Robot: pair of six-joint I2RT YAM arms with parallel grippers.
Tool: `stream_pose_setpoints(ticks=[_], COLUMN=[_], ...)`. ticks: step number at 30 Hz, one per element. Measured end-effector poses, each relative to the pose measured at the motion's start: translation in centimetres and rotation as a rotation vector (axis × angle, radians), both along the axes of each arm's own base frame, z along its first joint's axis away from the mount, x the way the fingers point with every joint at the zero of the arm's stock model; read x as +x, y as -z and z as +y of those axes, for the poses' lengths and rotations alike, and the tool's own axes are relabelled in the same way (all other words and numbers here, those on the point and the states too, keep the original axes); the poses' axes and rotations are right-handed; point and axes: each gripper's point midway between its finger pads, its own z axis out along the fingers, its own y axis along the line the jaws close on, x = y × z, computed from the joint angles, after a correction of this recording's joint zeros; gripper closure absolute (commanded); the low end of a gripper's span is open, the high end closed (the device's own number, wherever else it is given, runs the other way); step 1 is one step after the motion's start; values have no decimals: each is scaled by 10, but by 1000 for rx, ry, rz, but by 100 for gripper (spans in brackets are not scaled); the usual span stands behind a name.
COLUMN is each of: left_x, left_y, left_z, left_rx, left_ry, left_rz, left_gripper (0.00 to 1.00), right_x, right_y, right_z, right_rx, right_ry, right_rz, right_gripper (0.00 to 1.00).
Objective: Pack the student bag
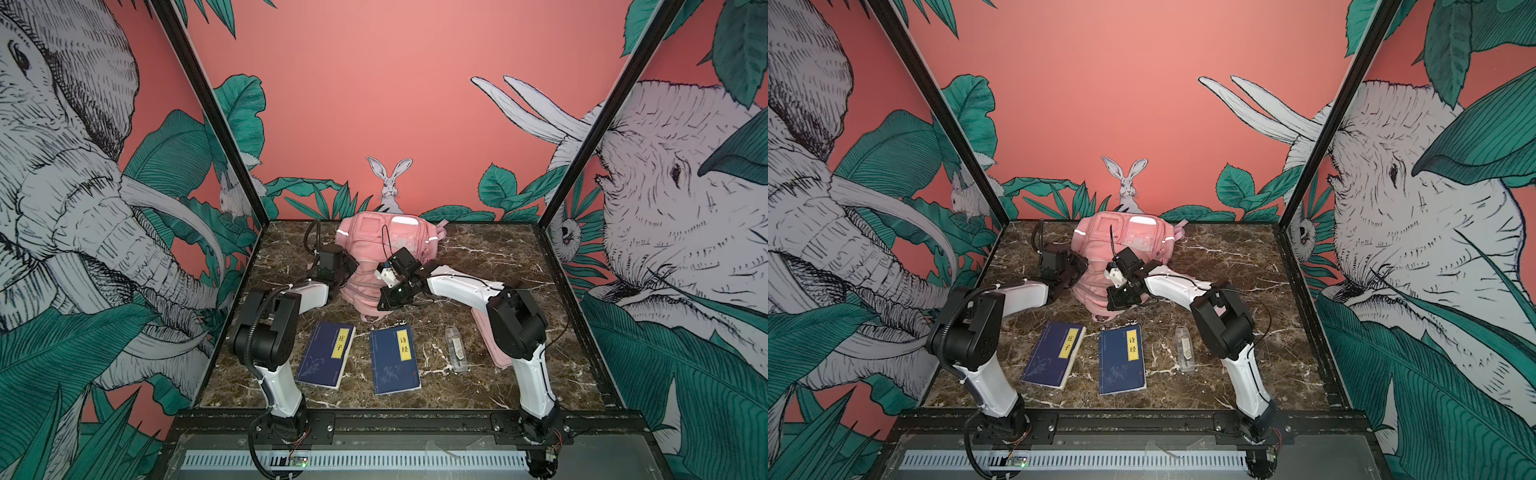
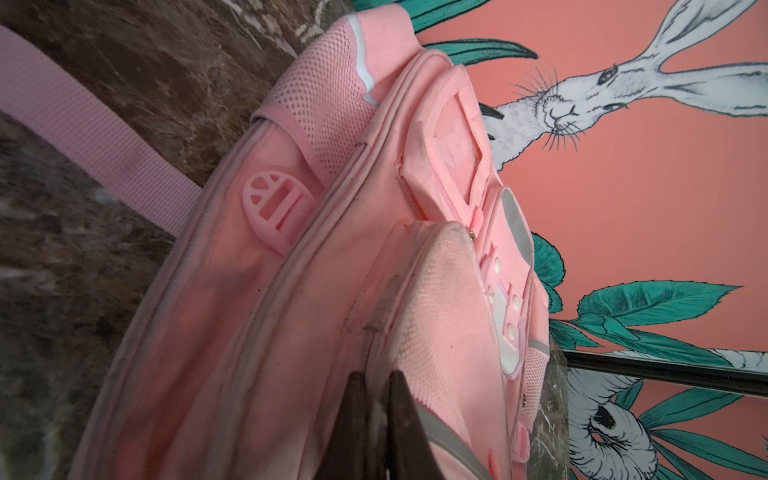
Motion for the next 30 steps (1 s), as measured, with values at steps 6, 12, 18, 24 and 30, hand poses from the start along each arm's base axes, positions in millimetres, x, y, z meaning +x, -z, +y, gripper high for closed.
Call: stream_pose_setpoints(ticks=[6,12,18,24,30], left_x=[0,3,7,12,17], left_y=[6,-1,-17,-18,8], left_z=[1,-3,-12,-28,-50], left_rx=[5,63,128,175,177], left_ry=[-4,46,147,283,430], left_rz=[13,62,61,90,148], left_gripper=[100,63,48,48,52], right_x=[-1,-2,5,7,9], right_y=[7,6,-6,-4,1], right_z=[18,4,-43,-93,-124], right_rx=[40,74,72,28,-17], right_ry=[21,35,66,91,102], right_rz=[58,65,59,65,66], right_gripper=[100,100,100,100,100])
